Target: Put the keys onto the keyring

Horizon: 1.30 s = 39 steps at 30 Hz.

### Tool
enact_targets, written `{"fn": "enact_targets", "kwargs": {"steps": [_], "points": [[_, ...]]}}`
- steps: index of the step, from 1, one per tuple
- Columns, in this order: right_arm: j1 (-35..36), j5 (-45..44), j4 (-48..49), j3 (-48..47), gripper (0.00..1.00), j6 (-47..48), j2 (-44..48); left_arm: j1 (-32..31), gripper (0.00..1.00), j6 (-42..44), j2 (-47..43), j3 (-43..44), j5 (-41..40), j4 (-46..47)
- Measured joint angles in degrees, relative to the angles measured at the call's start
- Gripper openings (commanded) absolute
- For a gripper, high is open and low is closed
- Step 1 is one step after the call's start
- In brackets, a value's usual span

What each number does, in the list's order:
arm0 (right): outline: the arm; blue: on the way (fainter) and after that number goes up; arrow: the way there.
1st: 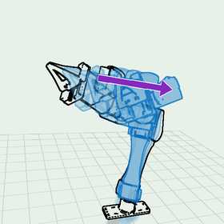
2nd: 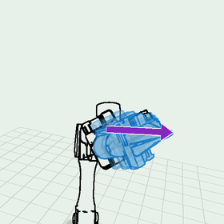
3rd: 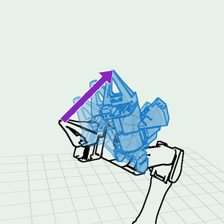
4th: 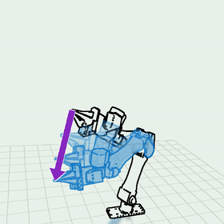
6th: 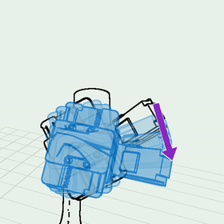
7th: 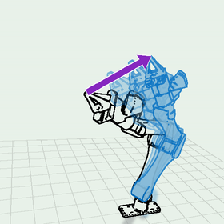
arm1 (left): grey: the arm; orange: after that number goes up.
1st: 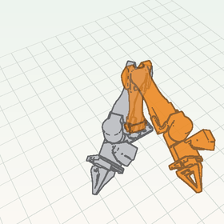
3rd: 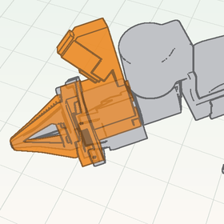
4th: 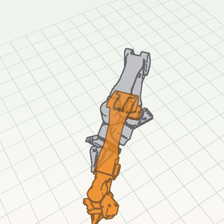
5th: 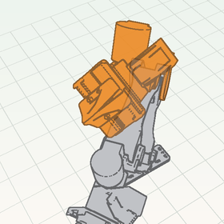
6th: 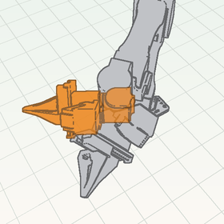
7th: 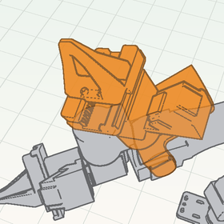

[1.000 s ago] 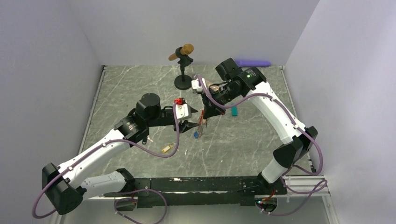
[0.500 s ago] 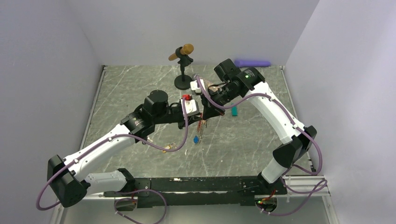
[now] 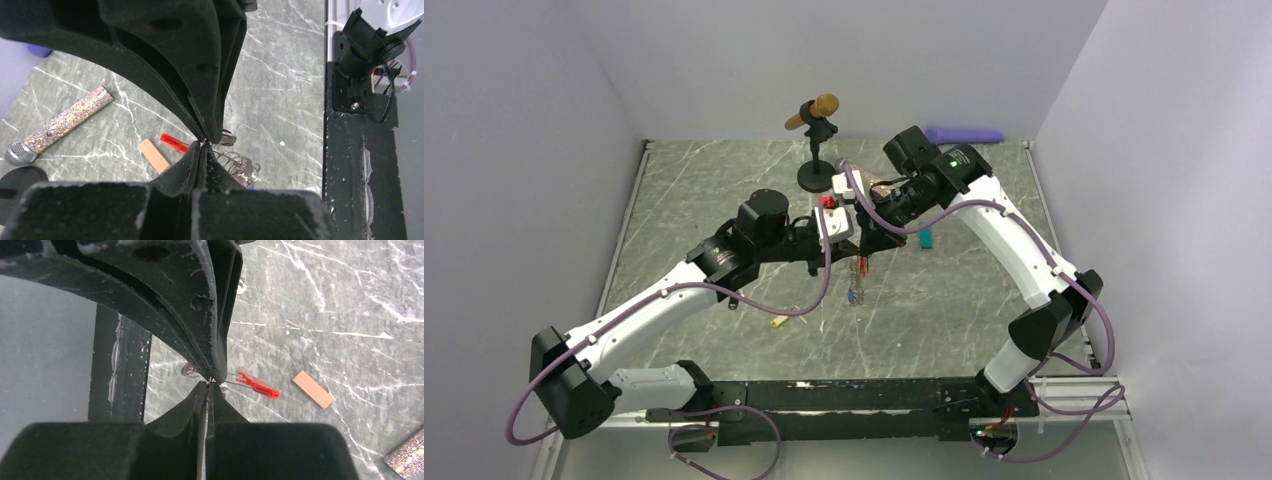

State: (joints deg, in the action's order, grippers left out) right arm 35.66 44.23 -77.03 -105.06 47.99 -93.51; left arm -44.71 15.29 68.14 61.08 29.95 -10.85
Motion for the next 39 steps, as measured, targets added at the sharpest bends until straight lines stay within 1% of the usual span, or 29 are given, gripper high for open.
{"fn": "enact_targets", "kwargs": {"steps": [3,8,11,14,20,23,34,36,38,39], "points": [[0.0,0.7,0.4,0.4,0.13,-0.1,0.4,0.0,0.00,-1.9,-1.5,-2.1,-0.4,2.4],[-0.2,2.4,1.0,0.9,0.13,0.0,1.4,0.5,0.00,-8.0,-4.7,-6.9,-0.2,8.8],[-0.9,3.7,1.8,1.2,0.08,0.0,2.2,1.2,0.00,-12.7,-5.9,-9.9,-0.2,14.1],[-1.7,5.1,2.7,1.8,0.08,0.0,2.9,1.9,0.00,-17.2,-7.0,-12.7,0.1,19.7],[-2.3,7.2,4.1,3.5,0.08,0.0,3.7,3.1,0.00,-24.8,-7.3,-17.1,0.7,28.7],[-2.4,7.5,4.8,4.4,0.10,0.0,3.8,3.8,0.00,-28.4,-7.3,-18.8,1.2,32.2],[-2.5,9.6,7.3,6.6,0.11,-0.2,4.9,5.0,0.00,-37.9,-7.1,-23.1,1.0,45.8],[-2.6,10.0,7.6,6.6,0.09,-0.6,5.1,5.0,0.00,-39.3,-6.8,-23.8,0.7,48.3],[-2.8,10.4,7.8,6.6,0.01,-0.8,5.2,5.1,0.00,-40.7,-6.2,-24.4,0.5,50.7],[-3.1,10.6,8.0,6.6,0.00,-1.2,5.2,5.2,0.00,-41.4,-5.9,-24.6,0.3,51.7]]}}
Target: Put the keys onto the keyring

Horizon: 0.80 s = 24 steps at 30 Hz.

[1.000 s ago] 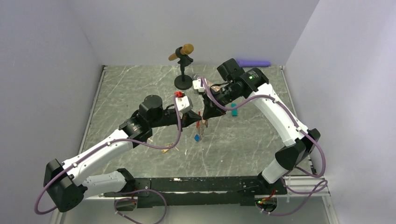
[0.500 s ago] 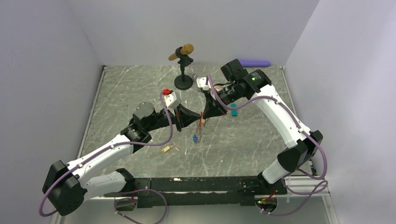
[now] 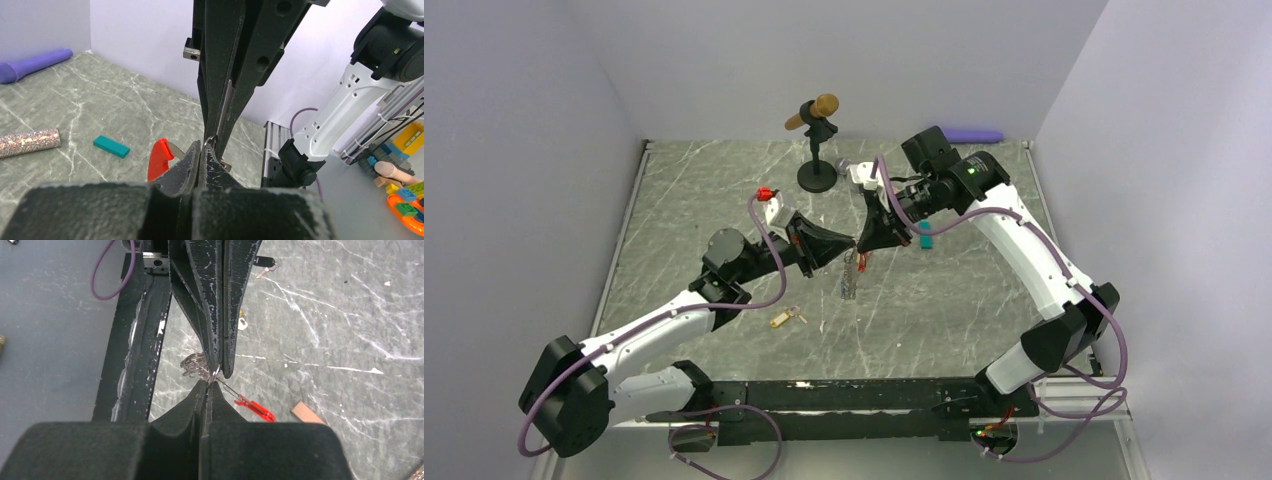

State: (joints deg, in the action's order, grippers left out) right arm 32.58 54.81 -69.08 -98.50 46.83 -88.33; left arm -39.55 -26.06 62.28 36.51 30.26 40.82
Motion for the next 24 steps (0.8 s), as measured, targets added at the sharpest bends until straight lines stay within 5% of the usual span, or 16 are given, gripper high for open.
{"fn": "enact_targets", "kwargs": {"steps": [6,11,18,24], "points": [[-1.0,1.3,0.5,0.0,0.00,-0.9,0.1,0.0,0.00,-2.5,1.1,-1.3,-0.6,5.1],[-1.0,1.3,0.5,0.3,0.00,-0.9,0.3,0.1,0.30,-0.3,1.0,-0.6,1.1,3.4],[-1.0,0.1,-1.0,0.7,0.00,-0.3,0.3,1.0,0.56,11.3,-1.3,8.5,7.1,-12.9],[-1.0,-2.0,-3.8,-0.2,0.00,1.3,0.3,1.6,0.59,25.4,-0.9,18.6,11.6,-33.2]]}}
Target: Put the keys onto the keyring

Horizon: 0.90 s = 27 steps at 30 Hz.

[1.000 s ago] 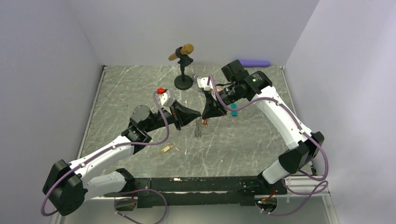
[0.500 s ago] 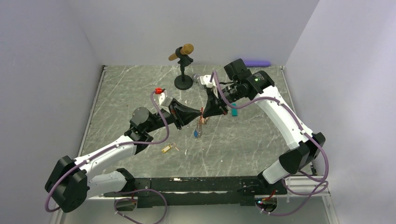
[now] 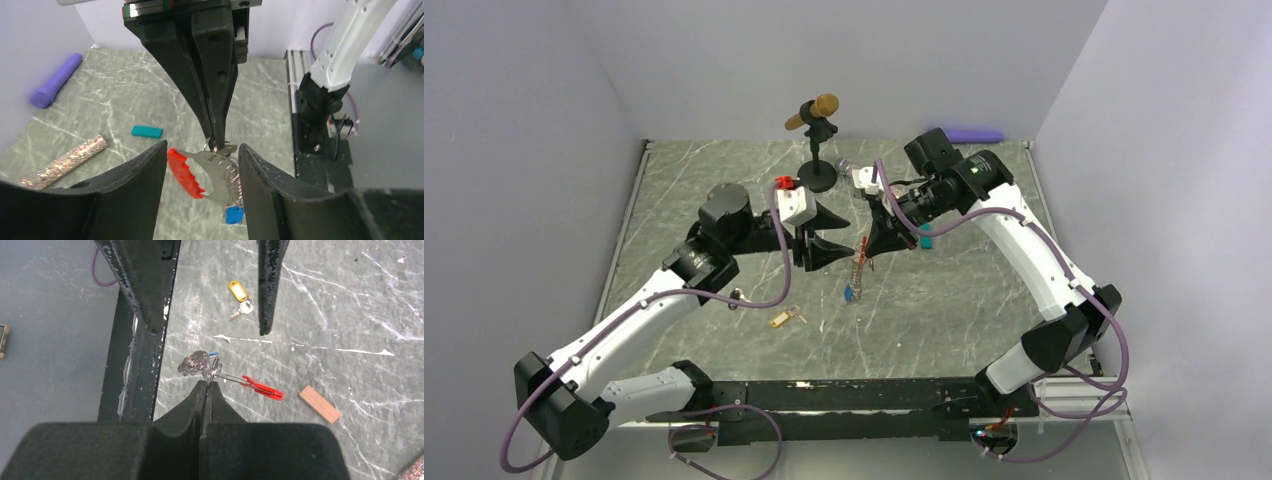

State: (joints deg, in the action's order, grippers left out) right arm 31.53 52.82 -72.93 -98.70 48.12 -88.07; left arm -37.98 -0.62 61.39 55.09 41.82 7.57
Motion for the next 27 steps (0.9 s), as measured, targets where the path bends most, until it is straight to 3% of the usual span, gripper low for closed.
{"fn": "enact_targets", "kwargs": {"steps": [4,9,15,27], "points": [[0.2,-1.4,-2.3,-2.0,0.00,1.4,0.0,0.0,0.60,10.3,3.0,8.1,1.2,-14.2],[0.9,-2.9,-4.9,-5.1,0.00,2.6,-1.6,-0.3,0.60,16.5,4.3,10.2,1.4,-21.8],[1.7,-3.9,-7.1,-7.4,0.00,3.7,-4.4,-2.3,0.57,17.9,6.4,10.2,0.8,-23.3],[2.3,-4.6,-8.1,-7.4,0.00,4.3,-5.2,-3.3,0.40,17.2,8.2,10.6,-2.4,-22.6]]}}
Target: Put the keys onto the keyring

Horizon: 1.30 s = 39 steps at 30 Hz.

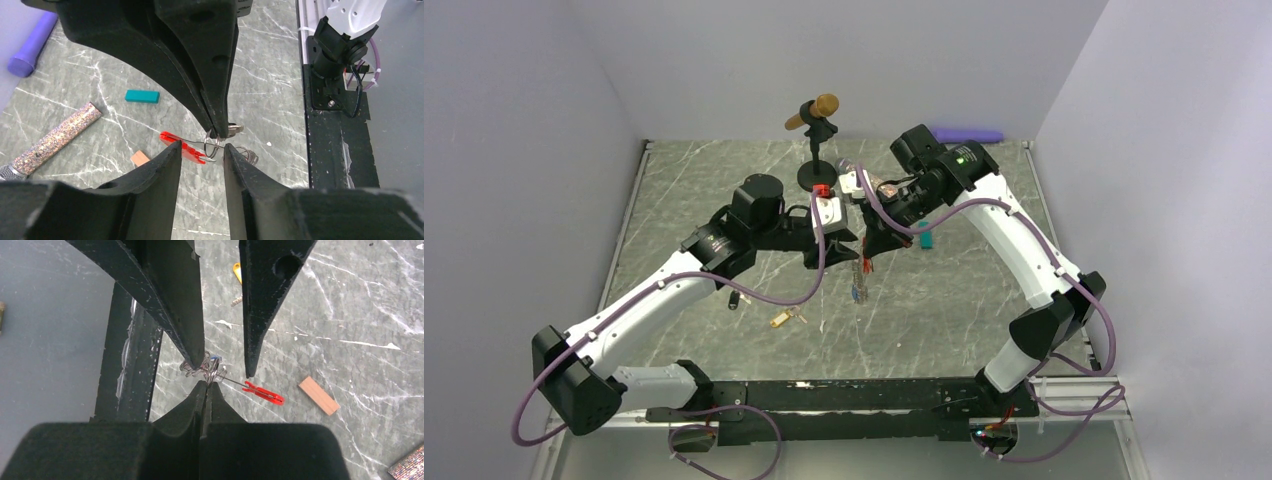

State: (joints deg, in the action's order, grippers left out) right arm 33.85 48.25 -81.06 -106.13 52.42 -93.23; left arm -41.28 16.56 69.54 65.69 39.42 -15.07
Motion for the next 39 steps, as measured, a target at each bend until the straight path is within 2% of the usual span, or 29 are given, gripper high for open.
{"fn": "enact_targets", "kwargs": {"steps": [7,9,13,25,29,34,39], "points": [[0.1,0.0,0.0,0.0,0.00,0.0,0.0,0.0,0.30,-2.5,0.1,0.0,-1.2,2.1],[0.1,0.0,0.0,0.0,0.00,0.0,0.0,0.0,0.24,-3.1,0.2,0.0,-1.3,3.0],[0.0,-0.3,0.1,0.0,0.00,0.1,0.0,-0.1,0.00,-4.7,0.7,0.0,-0.6,3.7],[-0.1,-1.9,-0.3,0.0,0.00,0.1,0.0,-0.2,0.00,-5.3,2.1,0.6,0.9,3.2],[-0.1,-1.8,-0.1,0.1,0.06,-0.1,0.0,-0.2,0.00,-6.1,1.5,-0.2,0.4,4.3],[-0.1,-0.5,1.3,1.3,0.12,-0.9,0.1,-0.2,0.00,-11.5,-1.8,-6.1,-1.5,11.0],[-0.4,1.5,3.3,3.0,0.11,-1.7,0.5,-0.2,0.00,-19.1,-4.5,-13.2,-4.0,20.7]]}}
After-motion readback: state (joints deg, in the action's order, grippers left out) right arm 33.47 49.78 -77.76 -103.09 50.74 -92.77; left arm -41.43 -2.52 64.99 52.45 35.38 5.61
